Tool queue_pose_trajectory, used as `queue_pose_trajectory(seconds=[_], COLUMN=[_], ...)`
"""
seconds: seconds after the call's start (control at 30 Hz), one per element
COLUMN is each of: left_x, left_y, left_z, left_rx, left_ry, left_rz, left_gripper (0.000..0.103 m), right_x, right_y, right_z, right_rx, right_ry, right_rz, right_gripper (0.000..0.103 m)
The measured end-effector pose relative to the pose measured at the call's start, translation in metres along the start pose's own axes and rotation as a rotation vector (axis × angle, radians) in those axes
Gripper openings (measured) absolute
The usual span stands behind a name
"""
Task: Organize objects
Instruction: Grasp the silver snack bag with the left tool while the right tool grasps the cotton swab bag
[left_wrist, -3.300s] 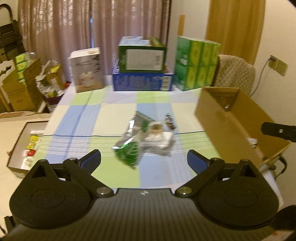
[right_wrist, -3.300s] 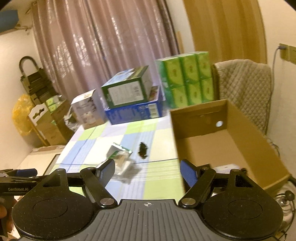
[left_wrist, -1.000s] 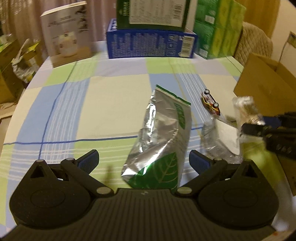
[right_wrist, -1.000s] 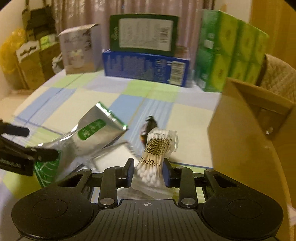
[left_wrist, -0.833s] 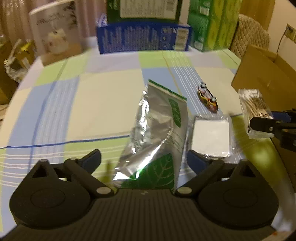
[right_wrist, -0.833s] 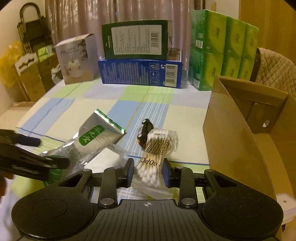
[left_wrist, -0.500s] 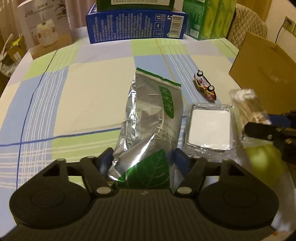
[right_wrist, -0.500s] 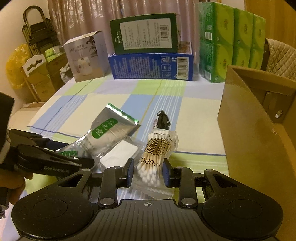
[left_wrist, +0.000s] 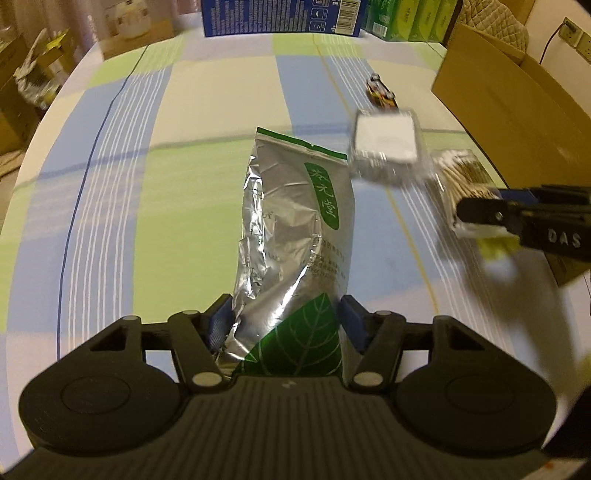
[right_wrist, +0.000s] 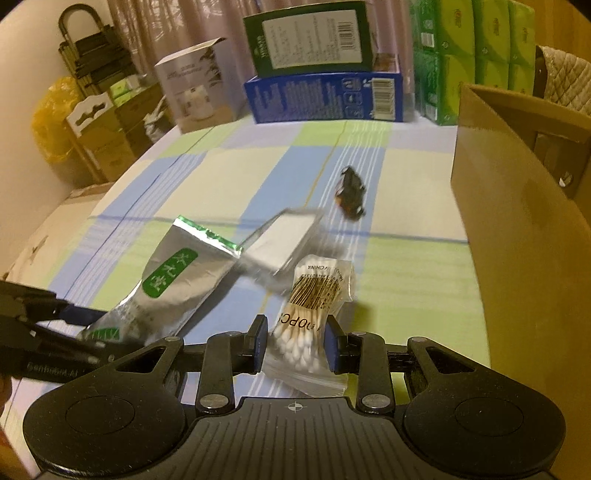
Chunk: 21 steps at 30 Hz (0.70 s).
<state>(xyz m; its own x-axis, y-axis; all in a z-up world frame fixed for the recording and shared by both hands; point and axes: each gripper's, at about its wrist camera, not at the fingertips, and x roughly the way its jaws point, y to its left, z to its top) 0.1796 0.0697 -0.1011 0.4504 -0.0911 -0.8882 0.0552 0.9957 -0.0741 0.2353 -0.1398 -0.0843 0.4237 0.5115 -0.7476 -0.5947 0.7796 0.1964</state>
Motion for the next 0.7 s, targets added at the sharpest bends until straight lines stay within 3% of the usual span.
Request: queue_pose_trajectory(seconds=[0.13,0.33,0.47,0.7], left_x=[-0.016,-0.018,0.0,0.02], left_y=[0.0,0.01,0.011,0.004], left_z=[-0.02,-0.005,0.008,0.014], left_rx=[-0.037,-0.061,-0.078,-0.03], left_ry=[-0.023,-0.08,-0.054,0.009], left_rz=[-0.061,-0.052,-0.072,-0.034], left_gripper=[0.074,0.084,0.085,0.085], right_x=[-0.008,-0.008,-0.006,-0.003], right_y=[0.007,0.008,0.005,0.003], right_z=[-0.011,-0.014,-0.011,-0.008], right_rx=[0.01,0.027,0.036,0.04], right_ry=[0.006,0.005,0.002,0.003], right_rz=[0.007,-0.007,-0.017,-0.002], right_gripper=[0.029,0.029,0.029,0.029])
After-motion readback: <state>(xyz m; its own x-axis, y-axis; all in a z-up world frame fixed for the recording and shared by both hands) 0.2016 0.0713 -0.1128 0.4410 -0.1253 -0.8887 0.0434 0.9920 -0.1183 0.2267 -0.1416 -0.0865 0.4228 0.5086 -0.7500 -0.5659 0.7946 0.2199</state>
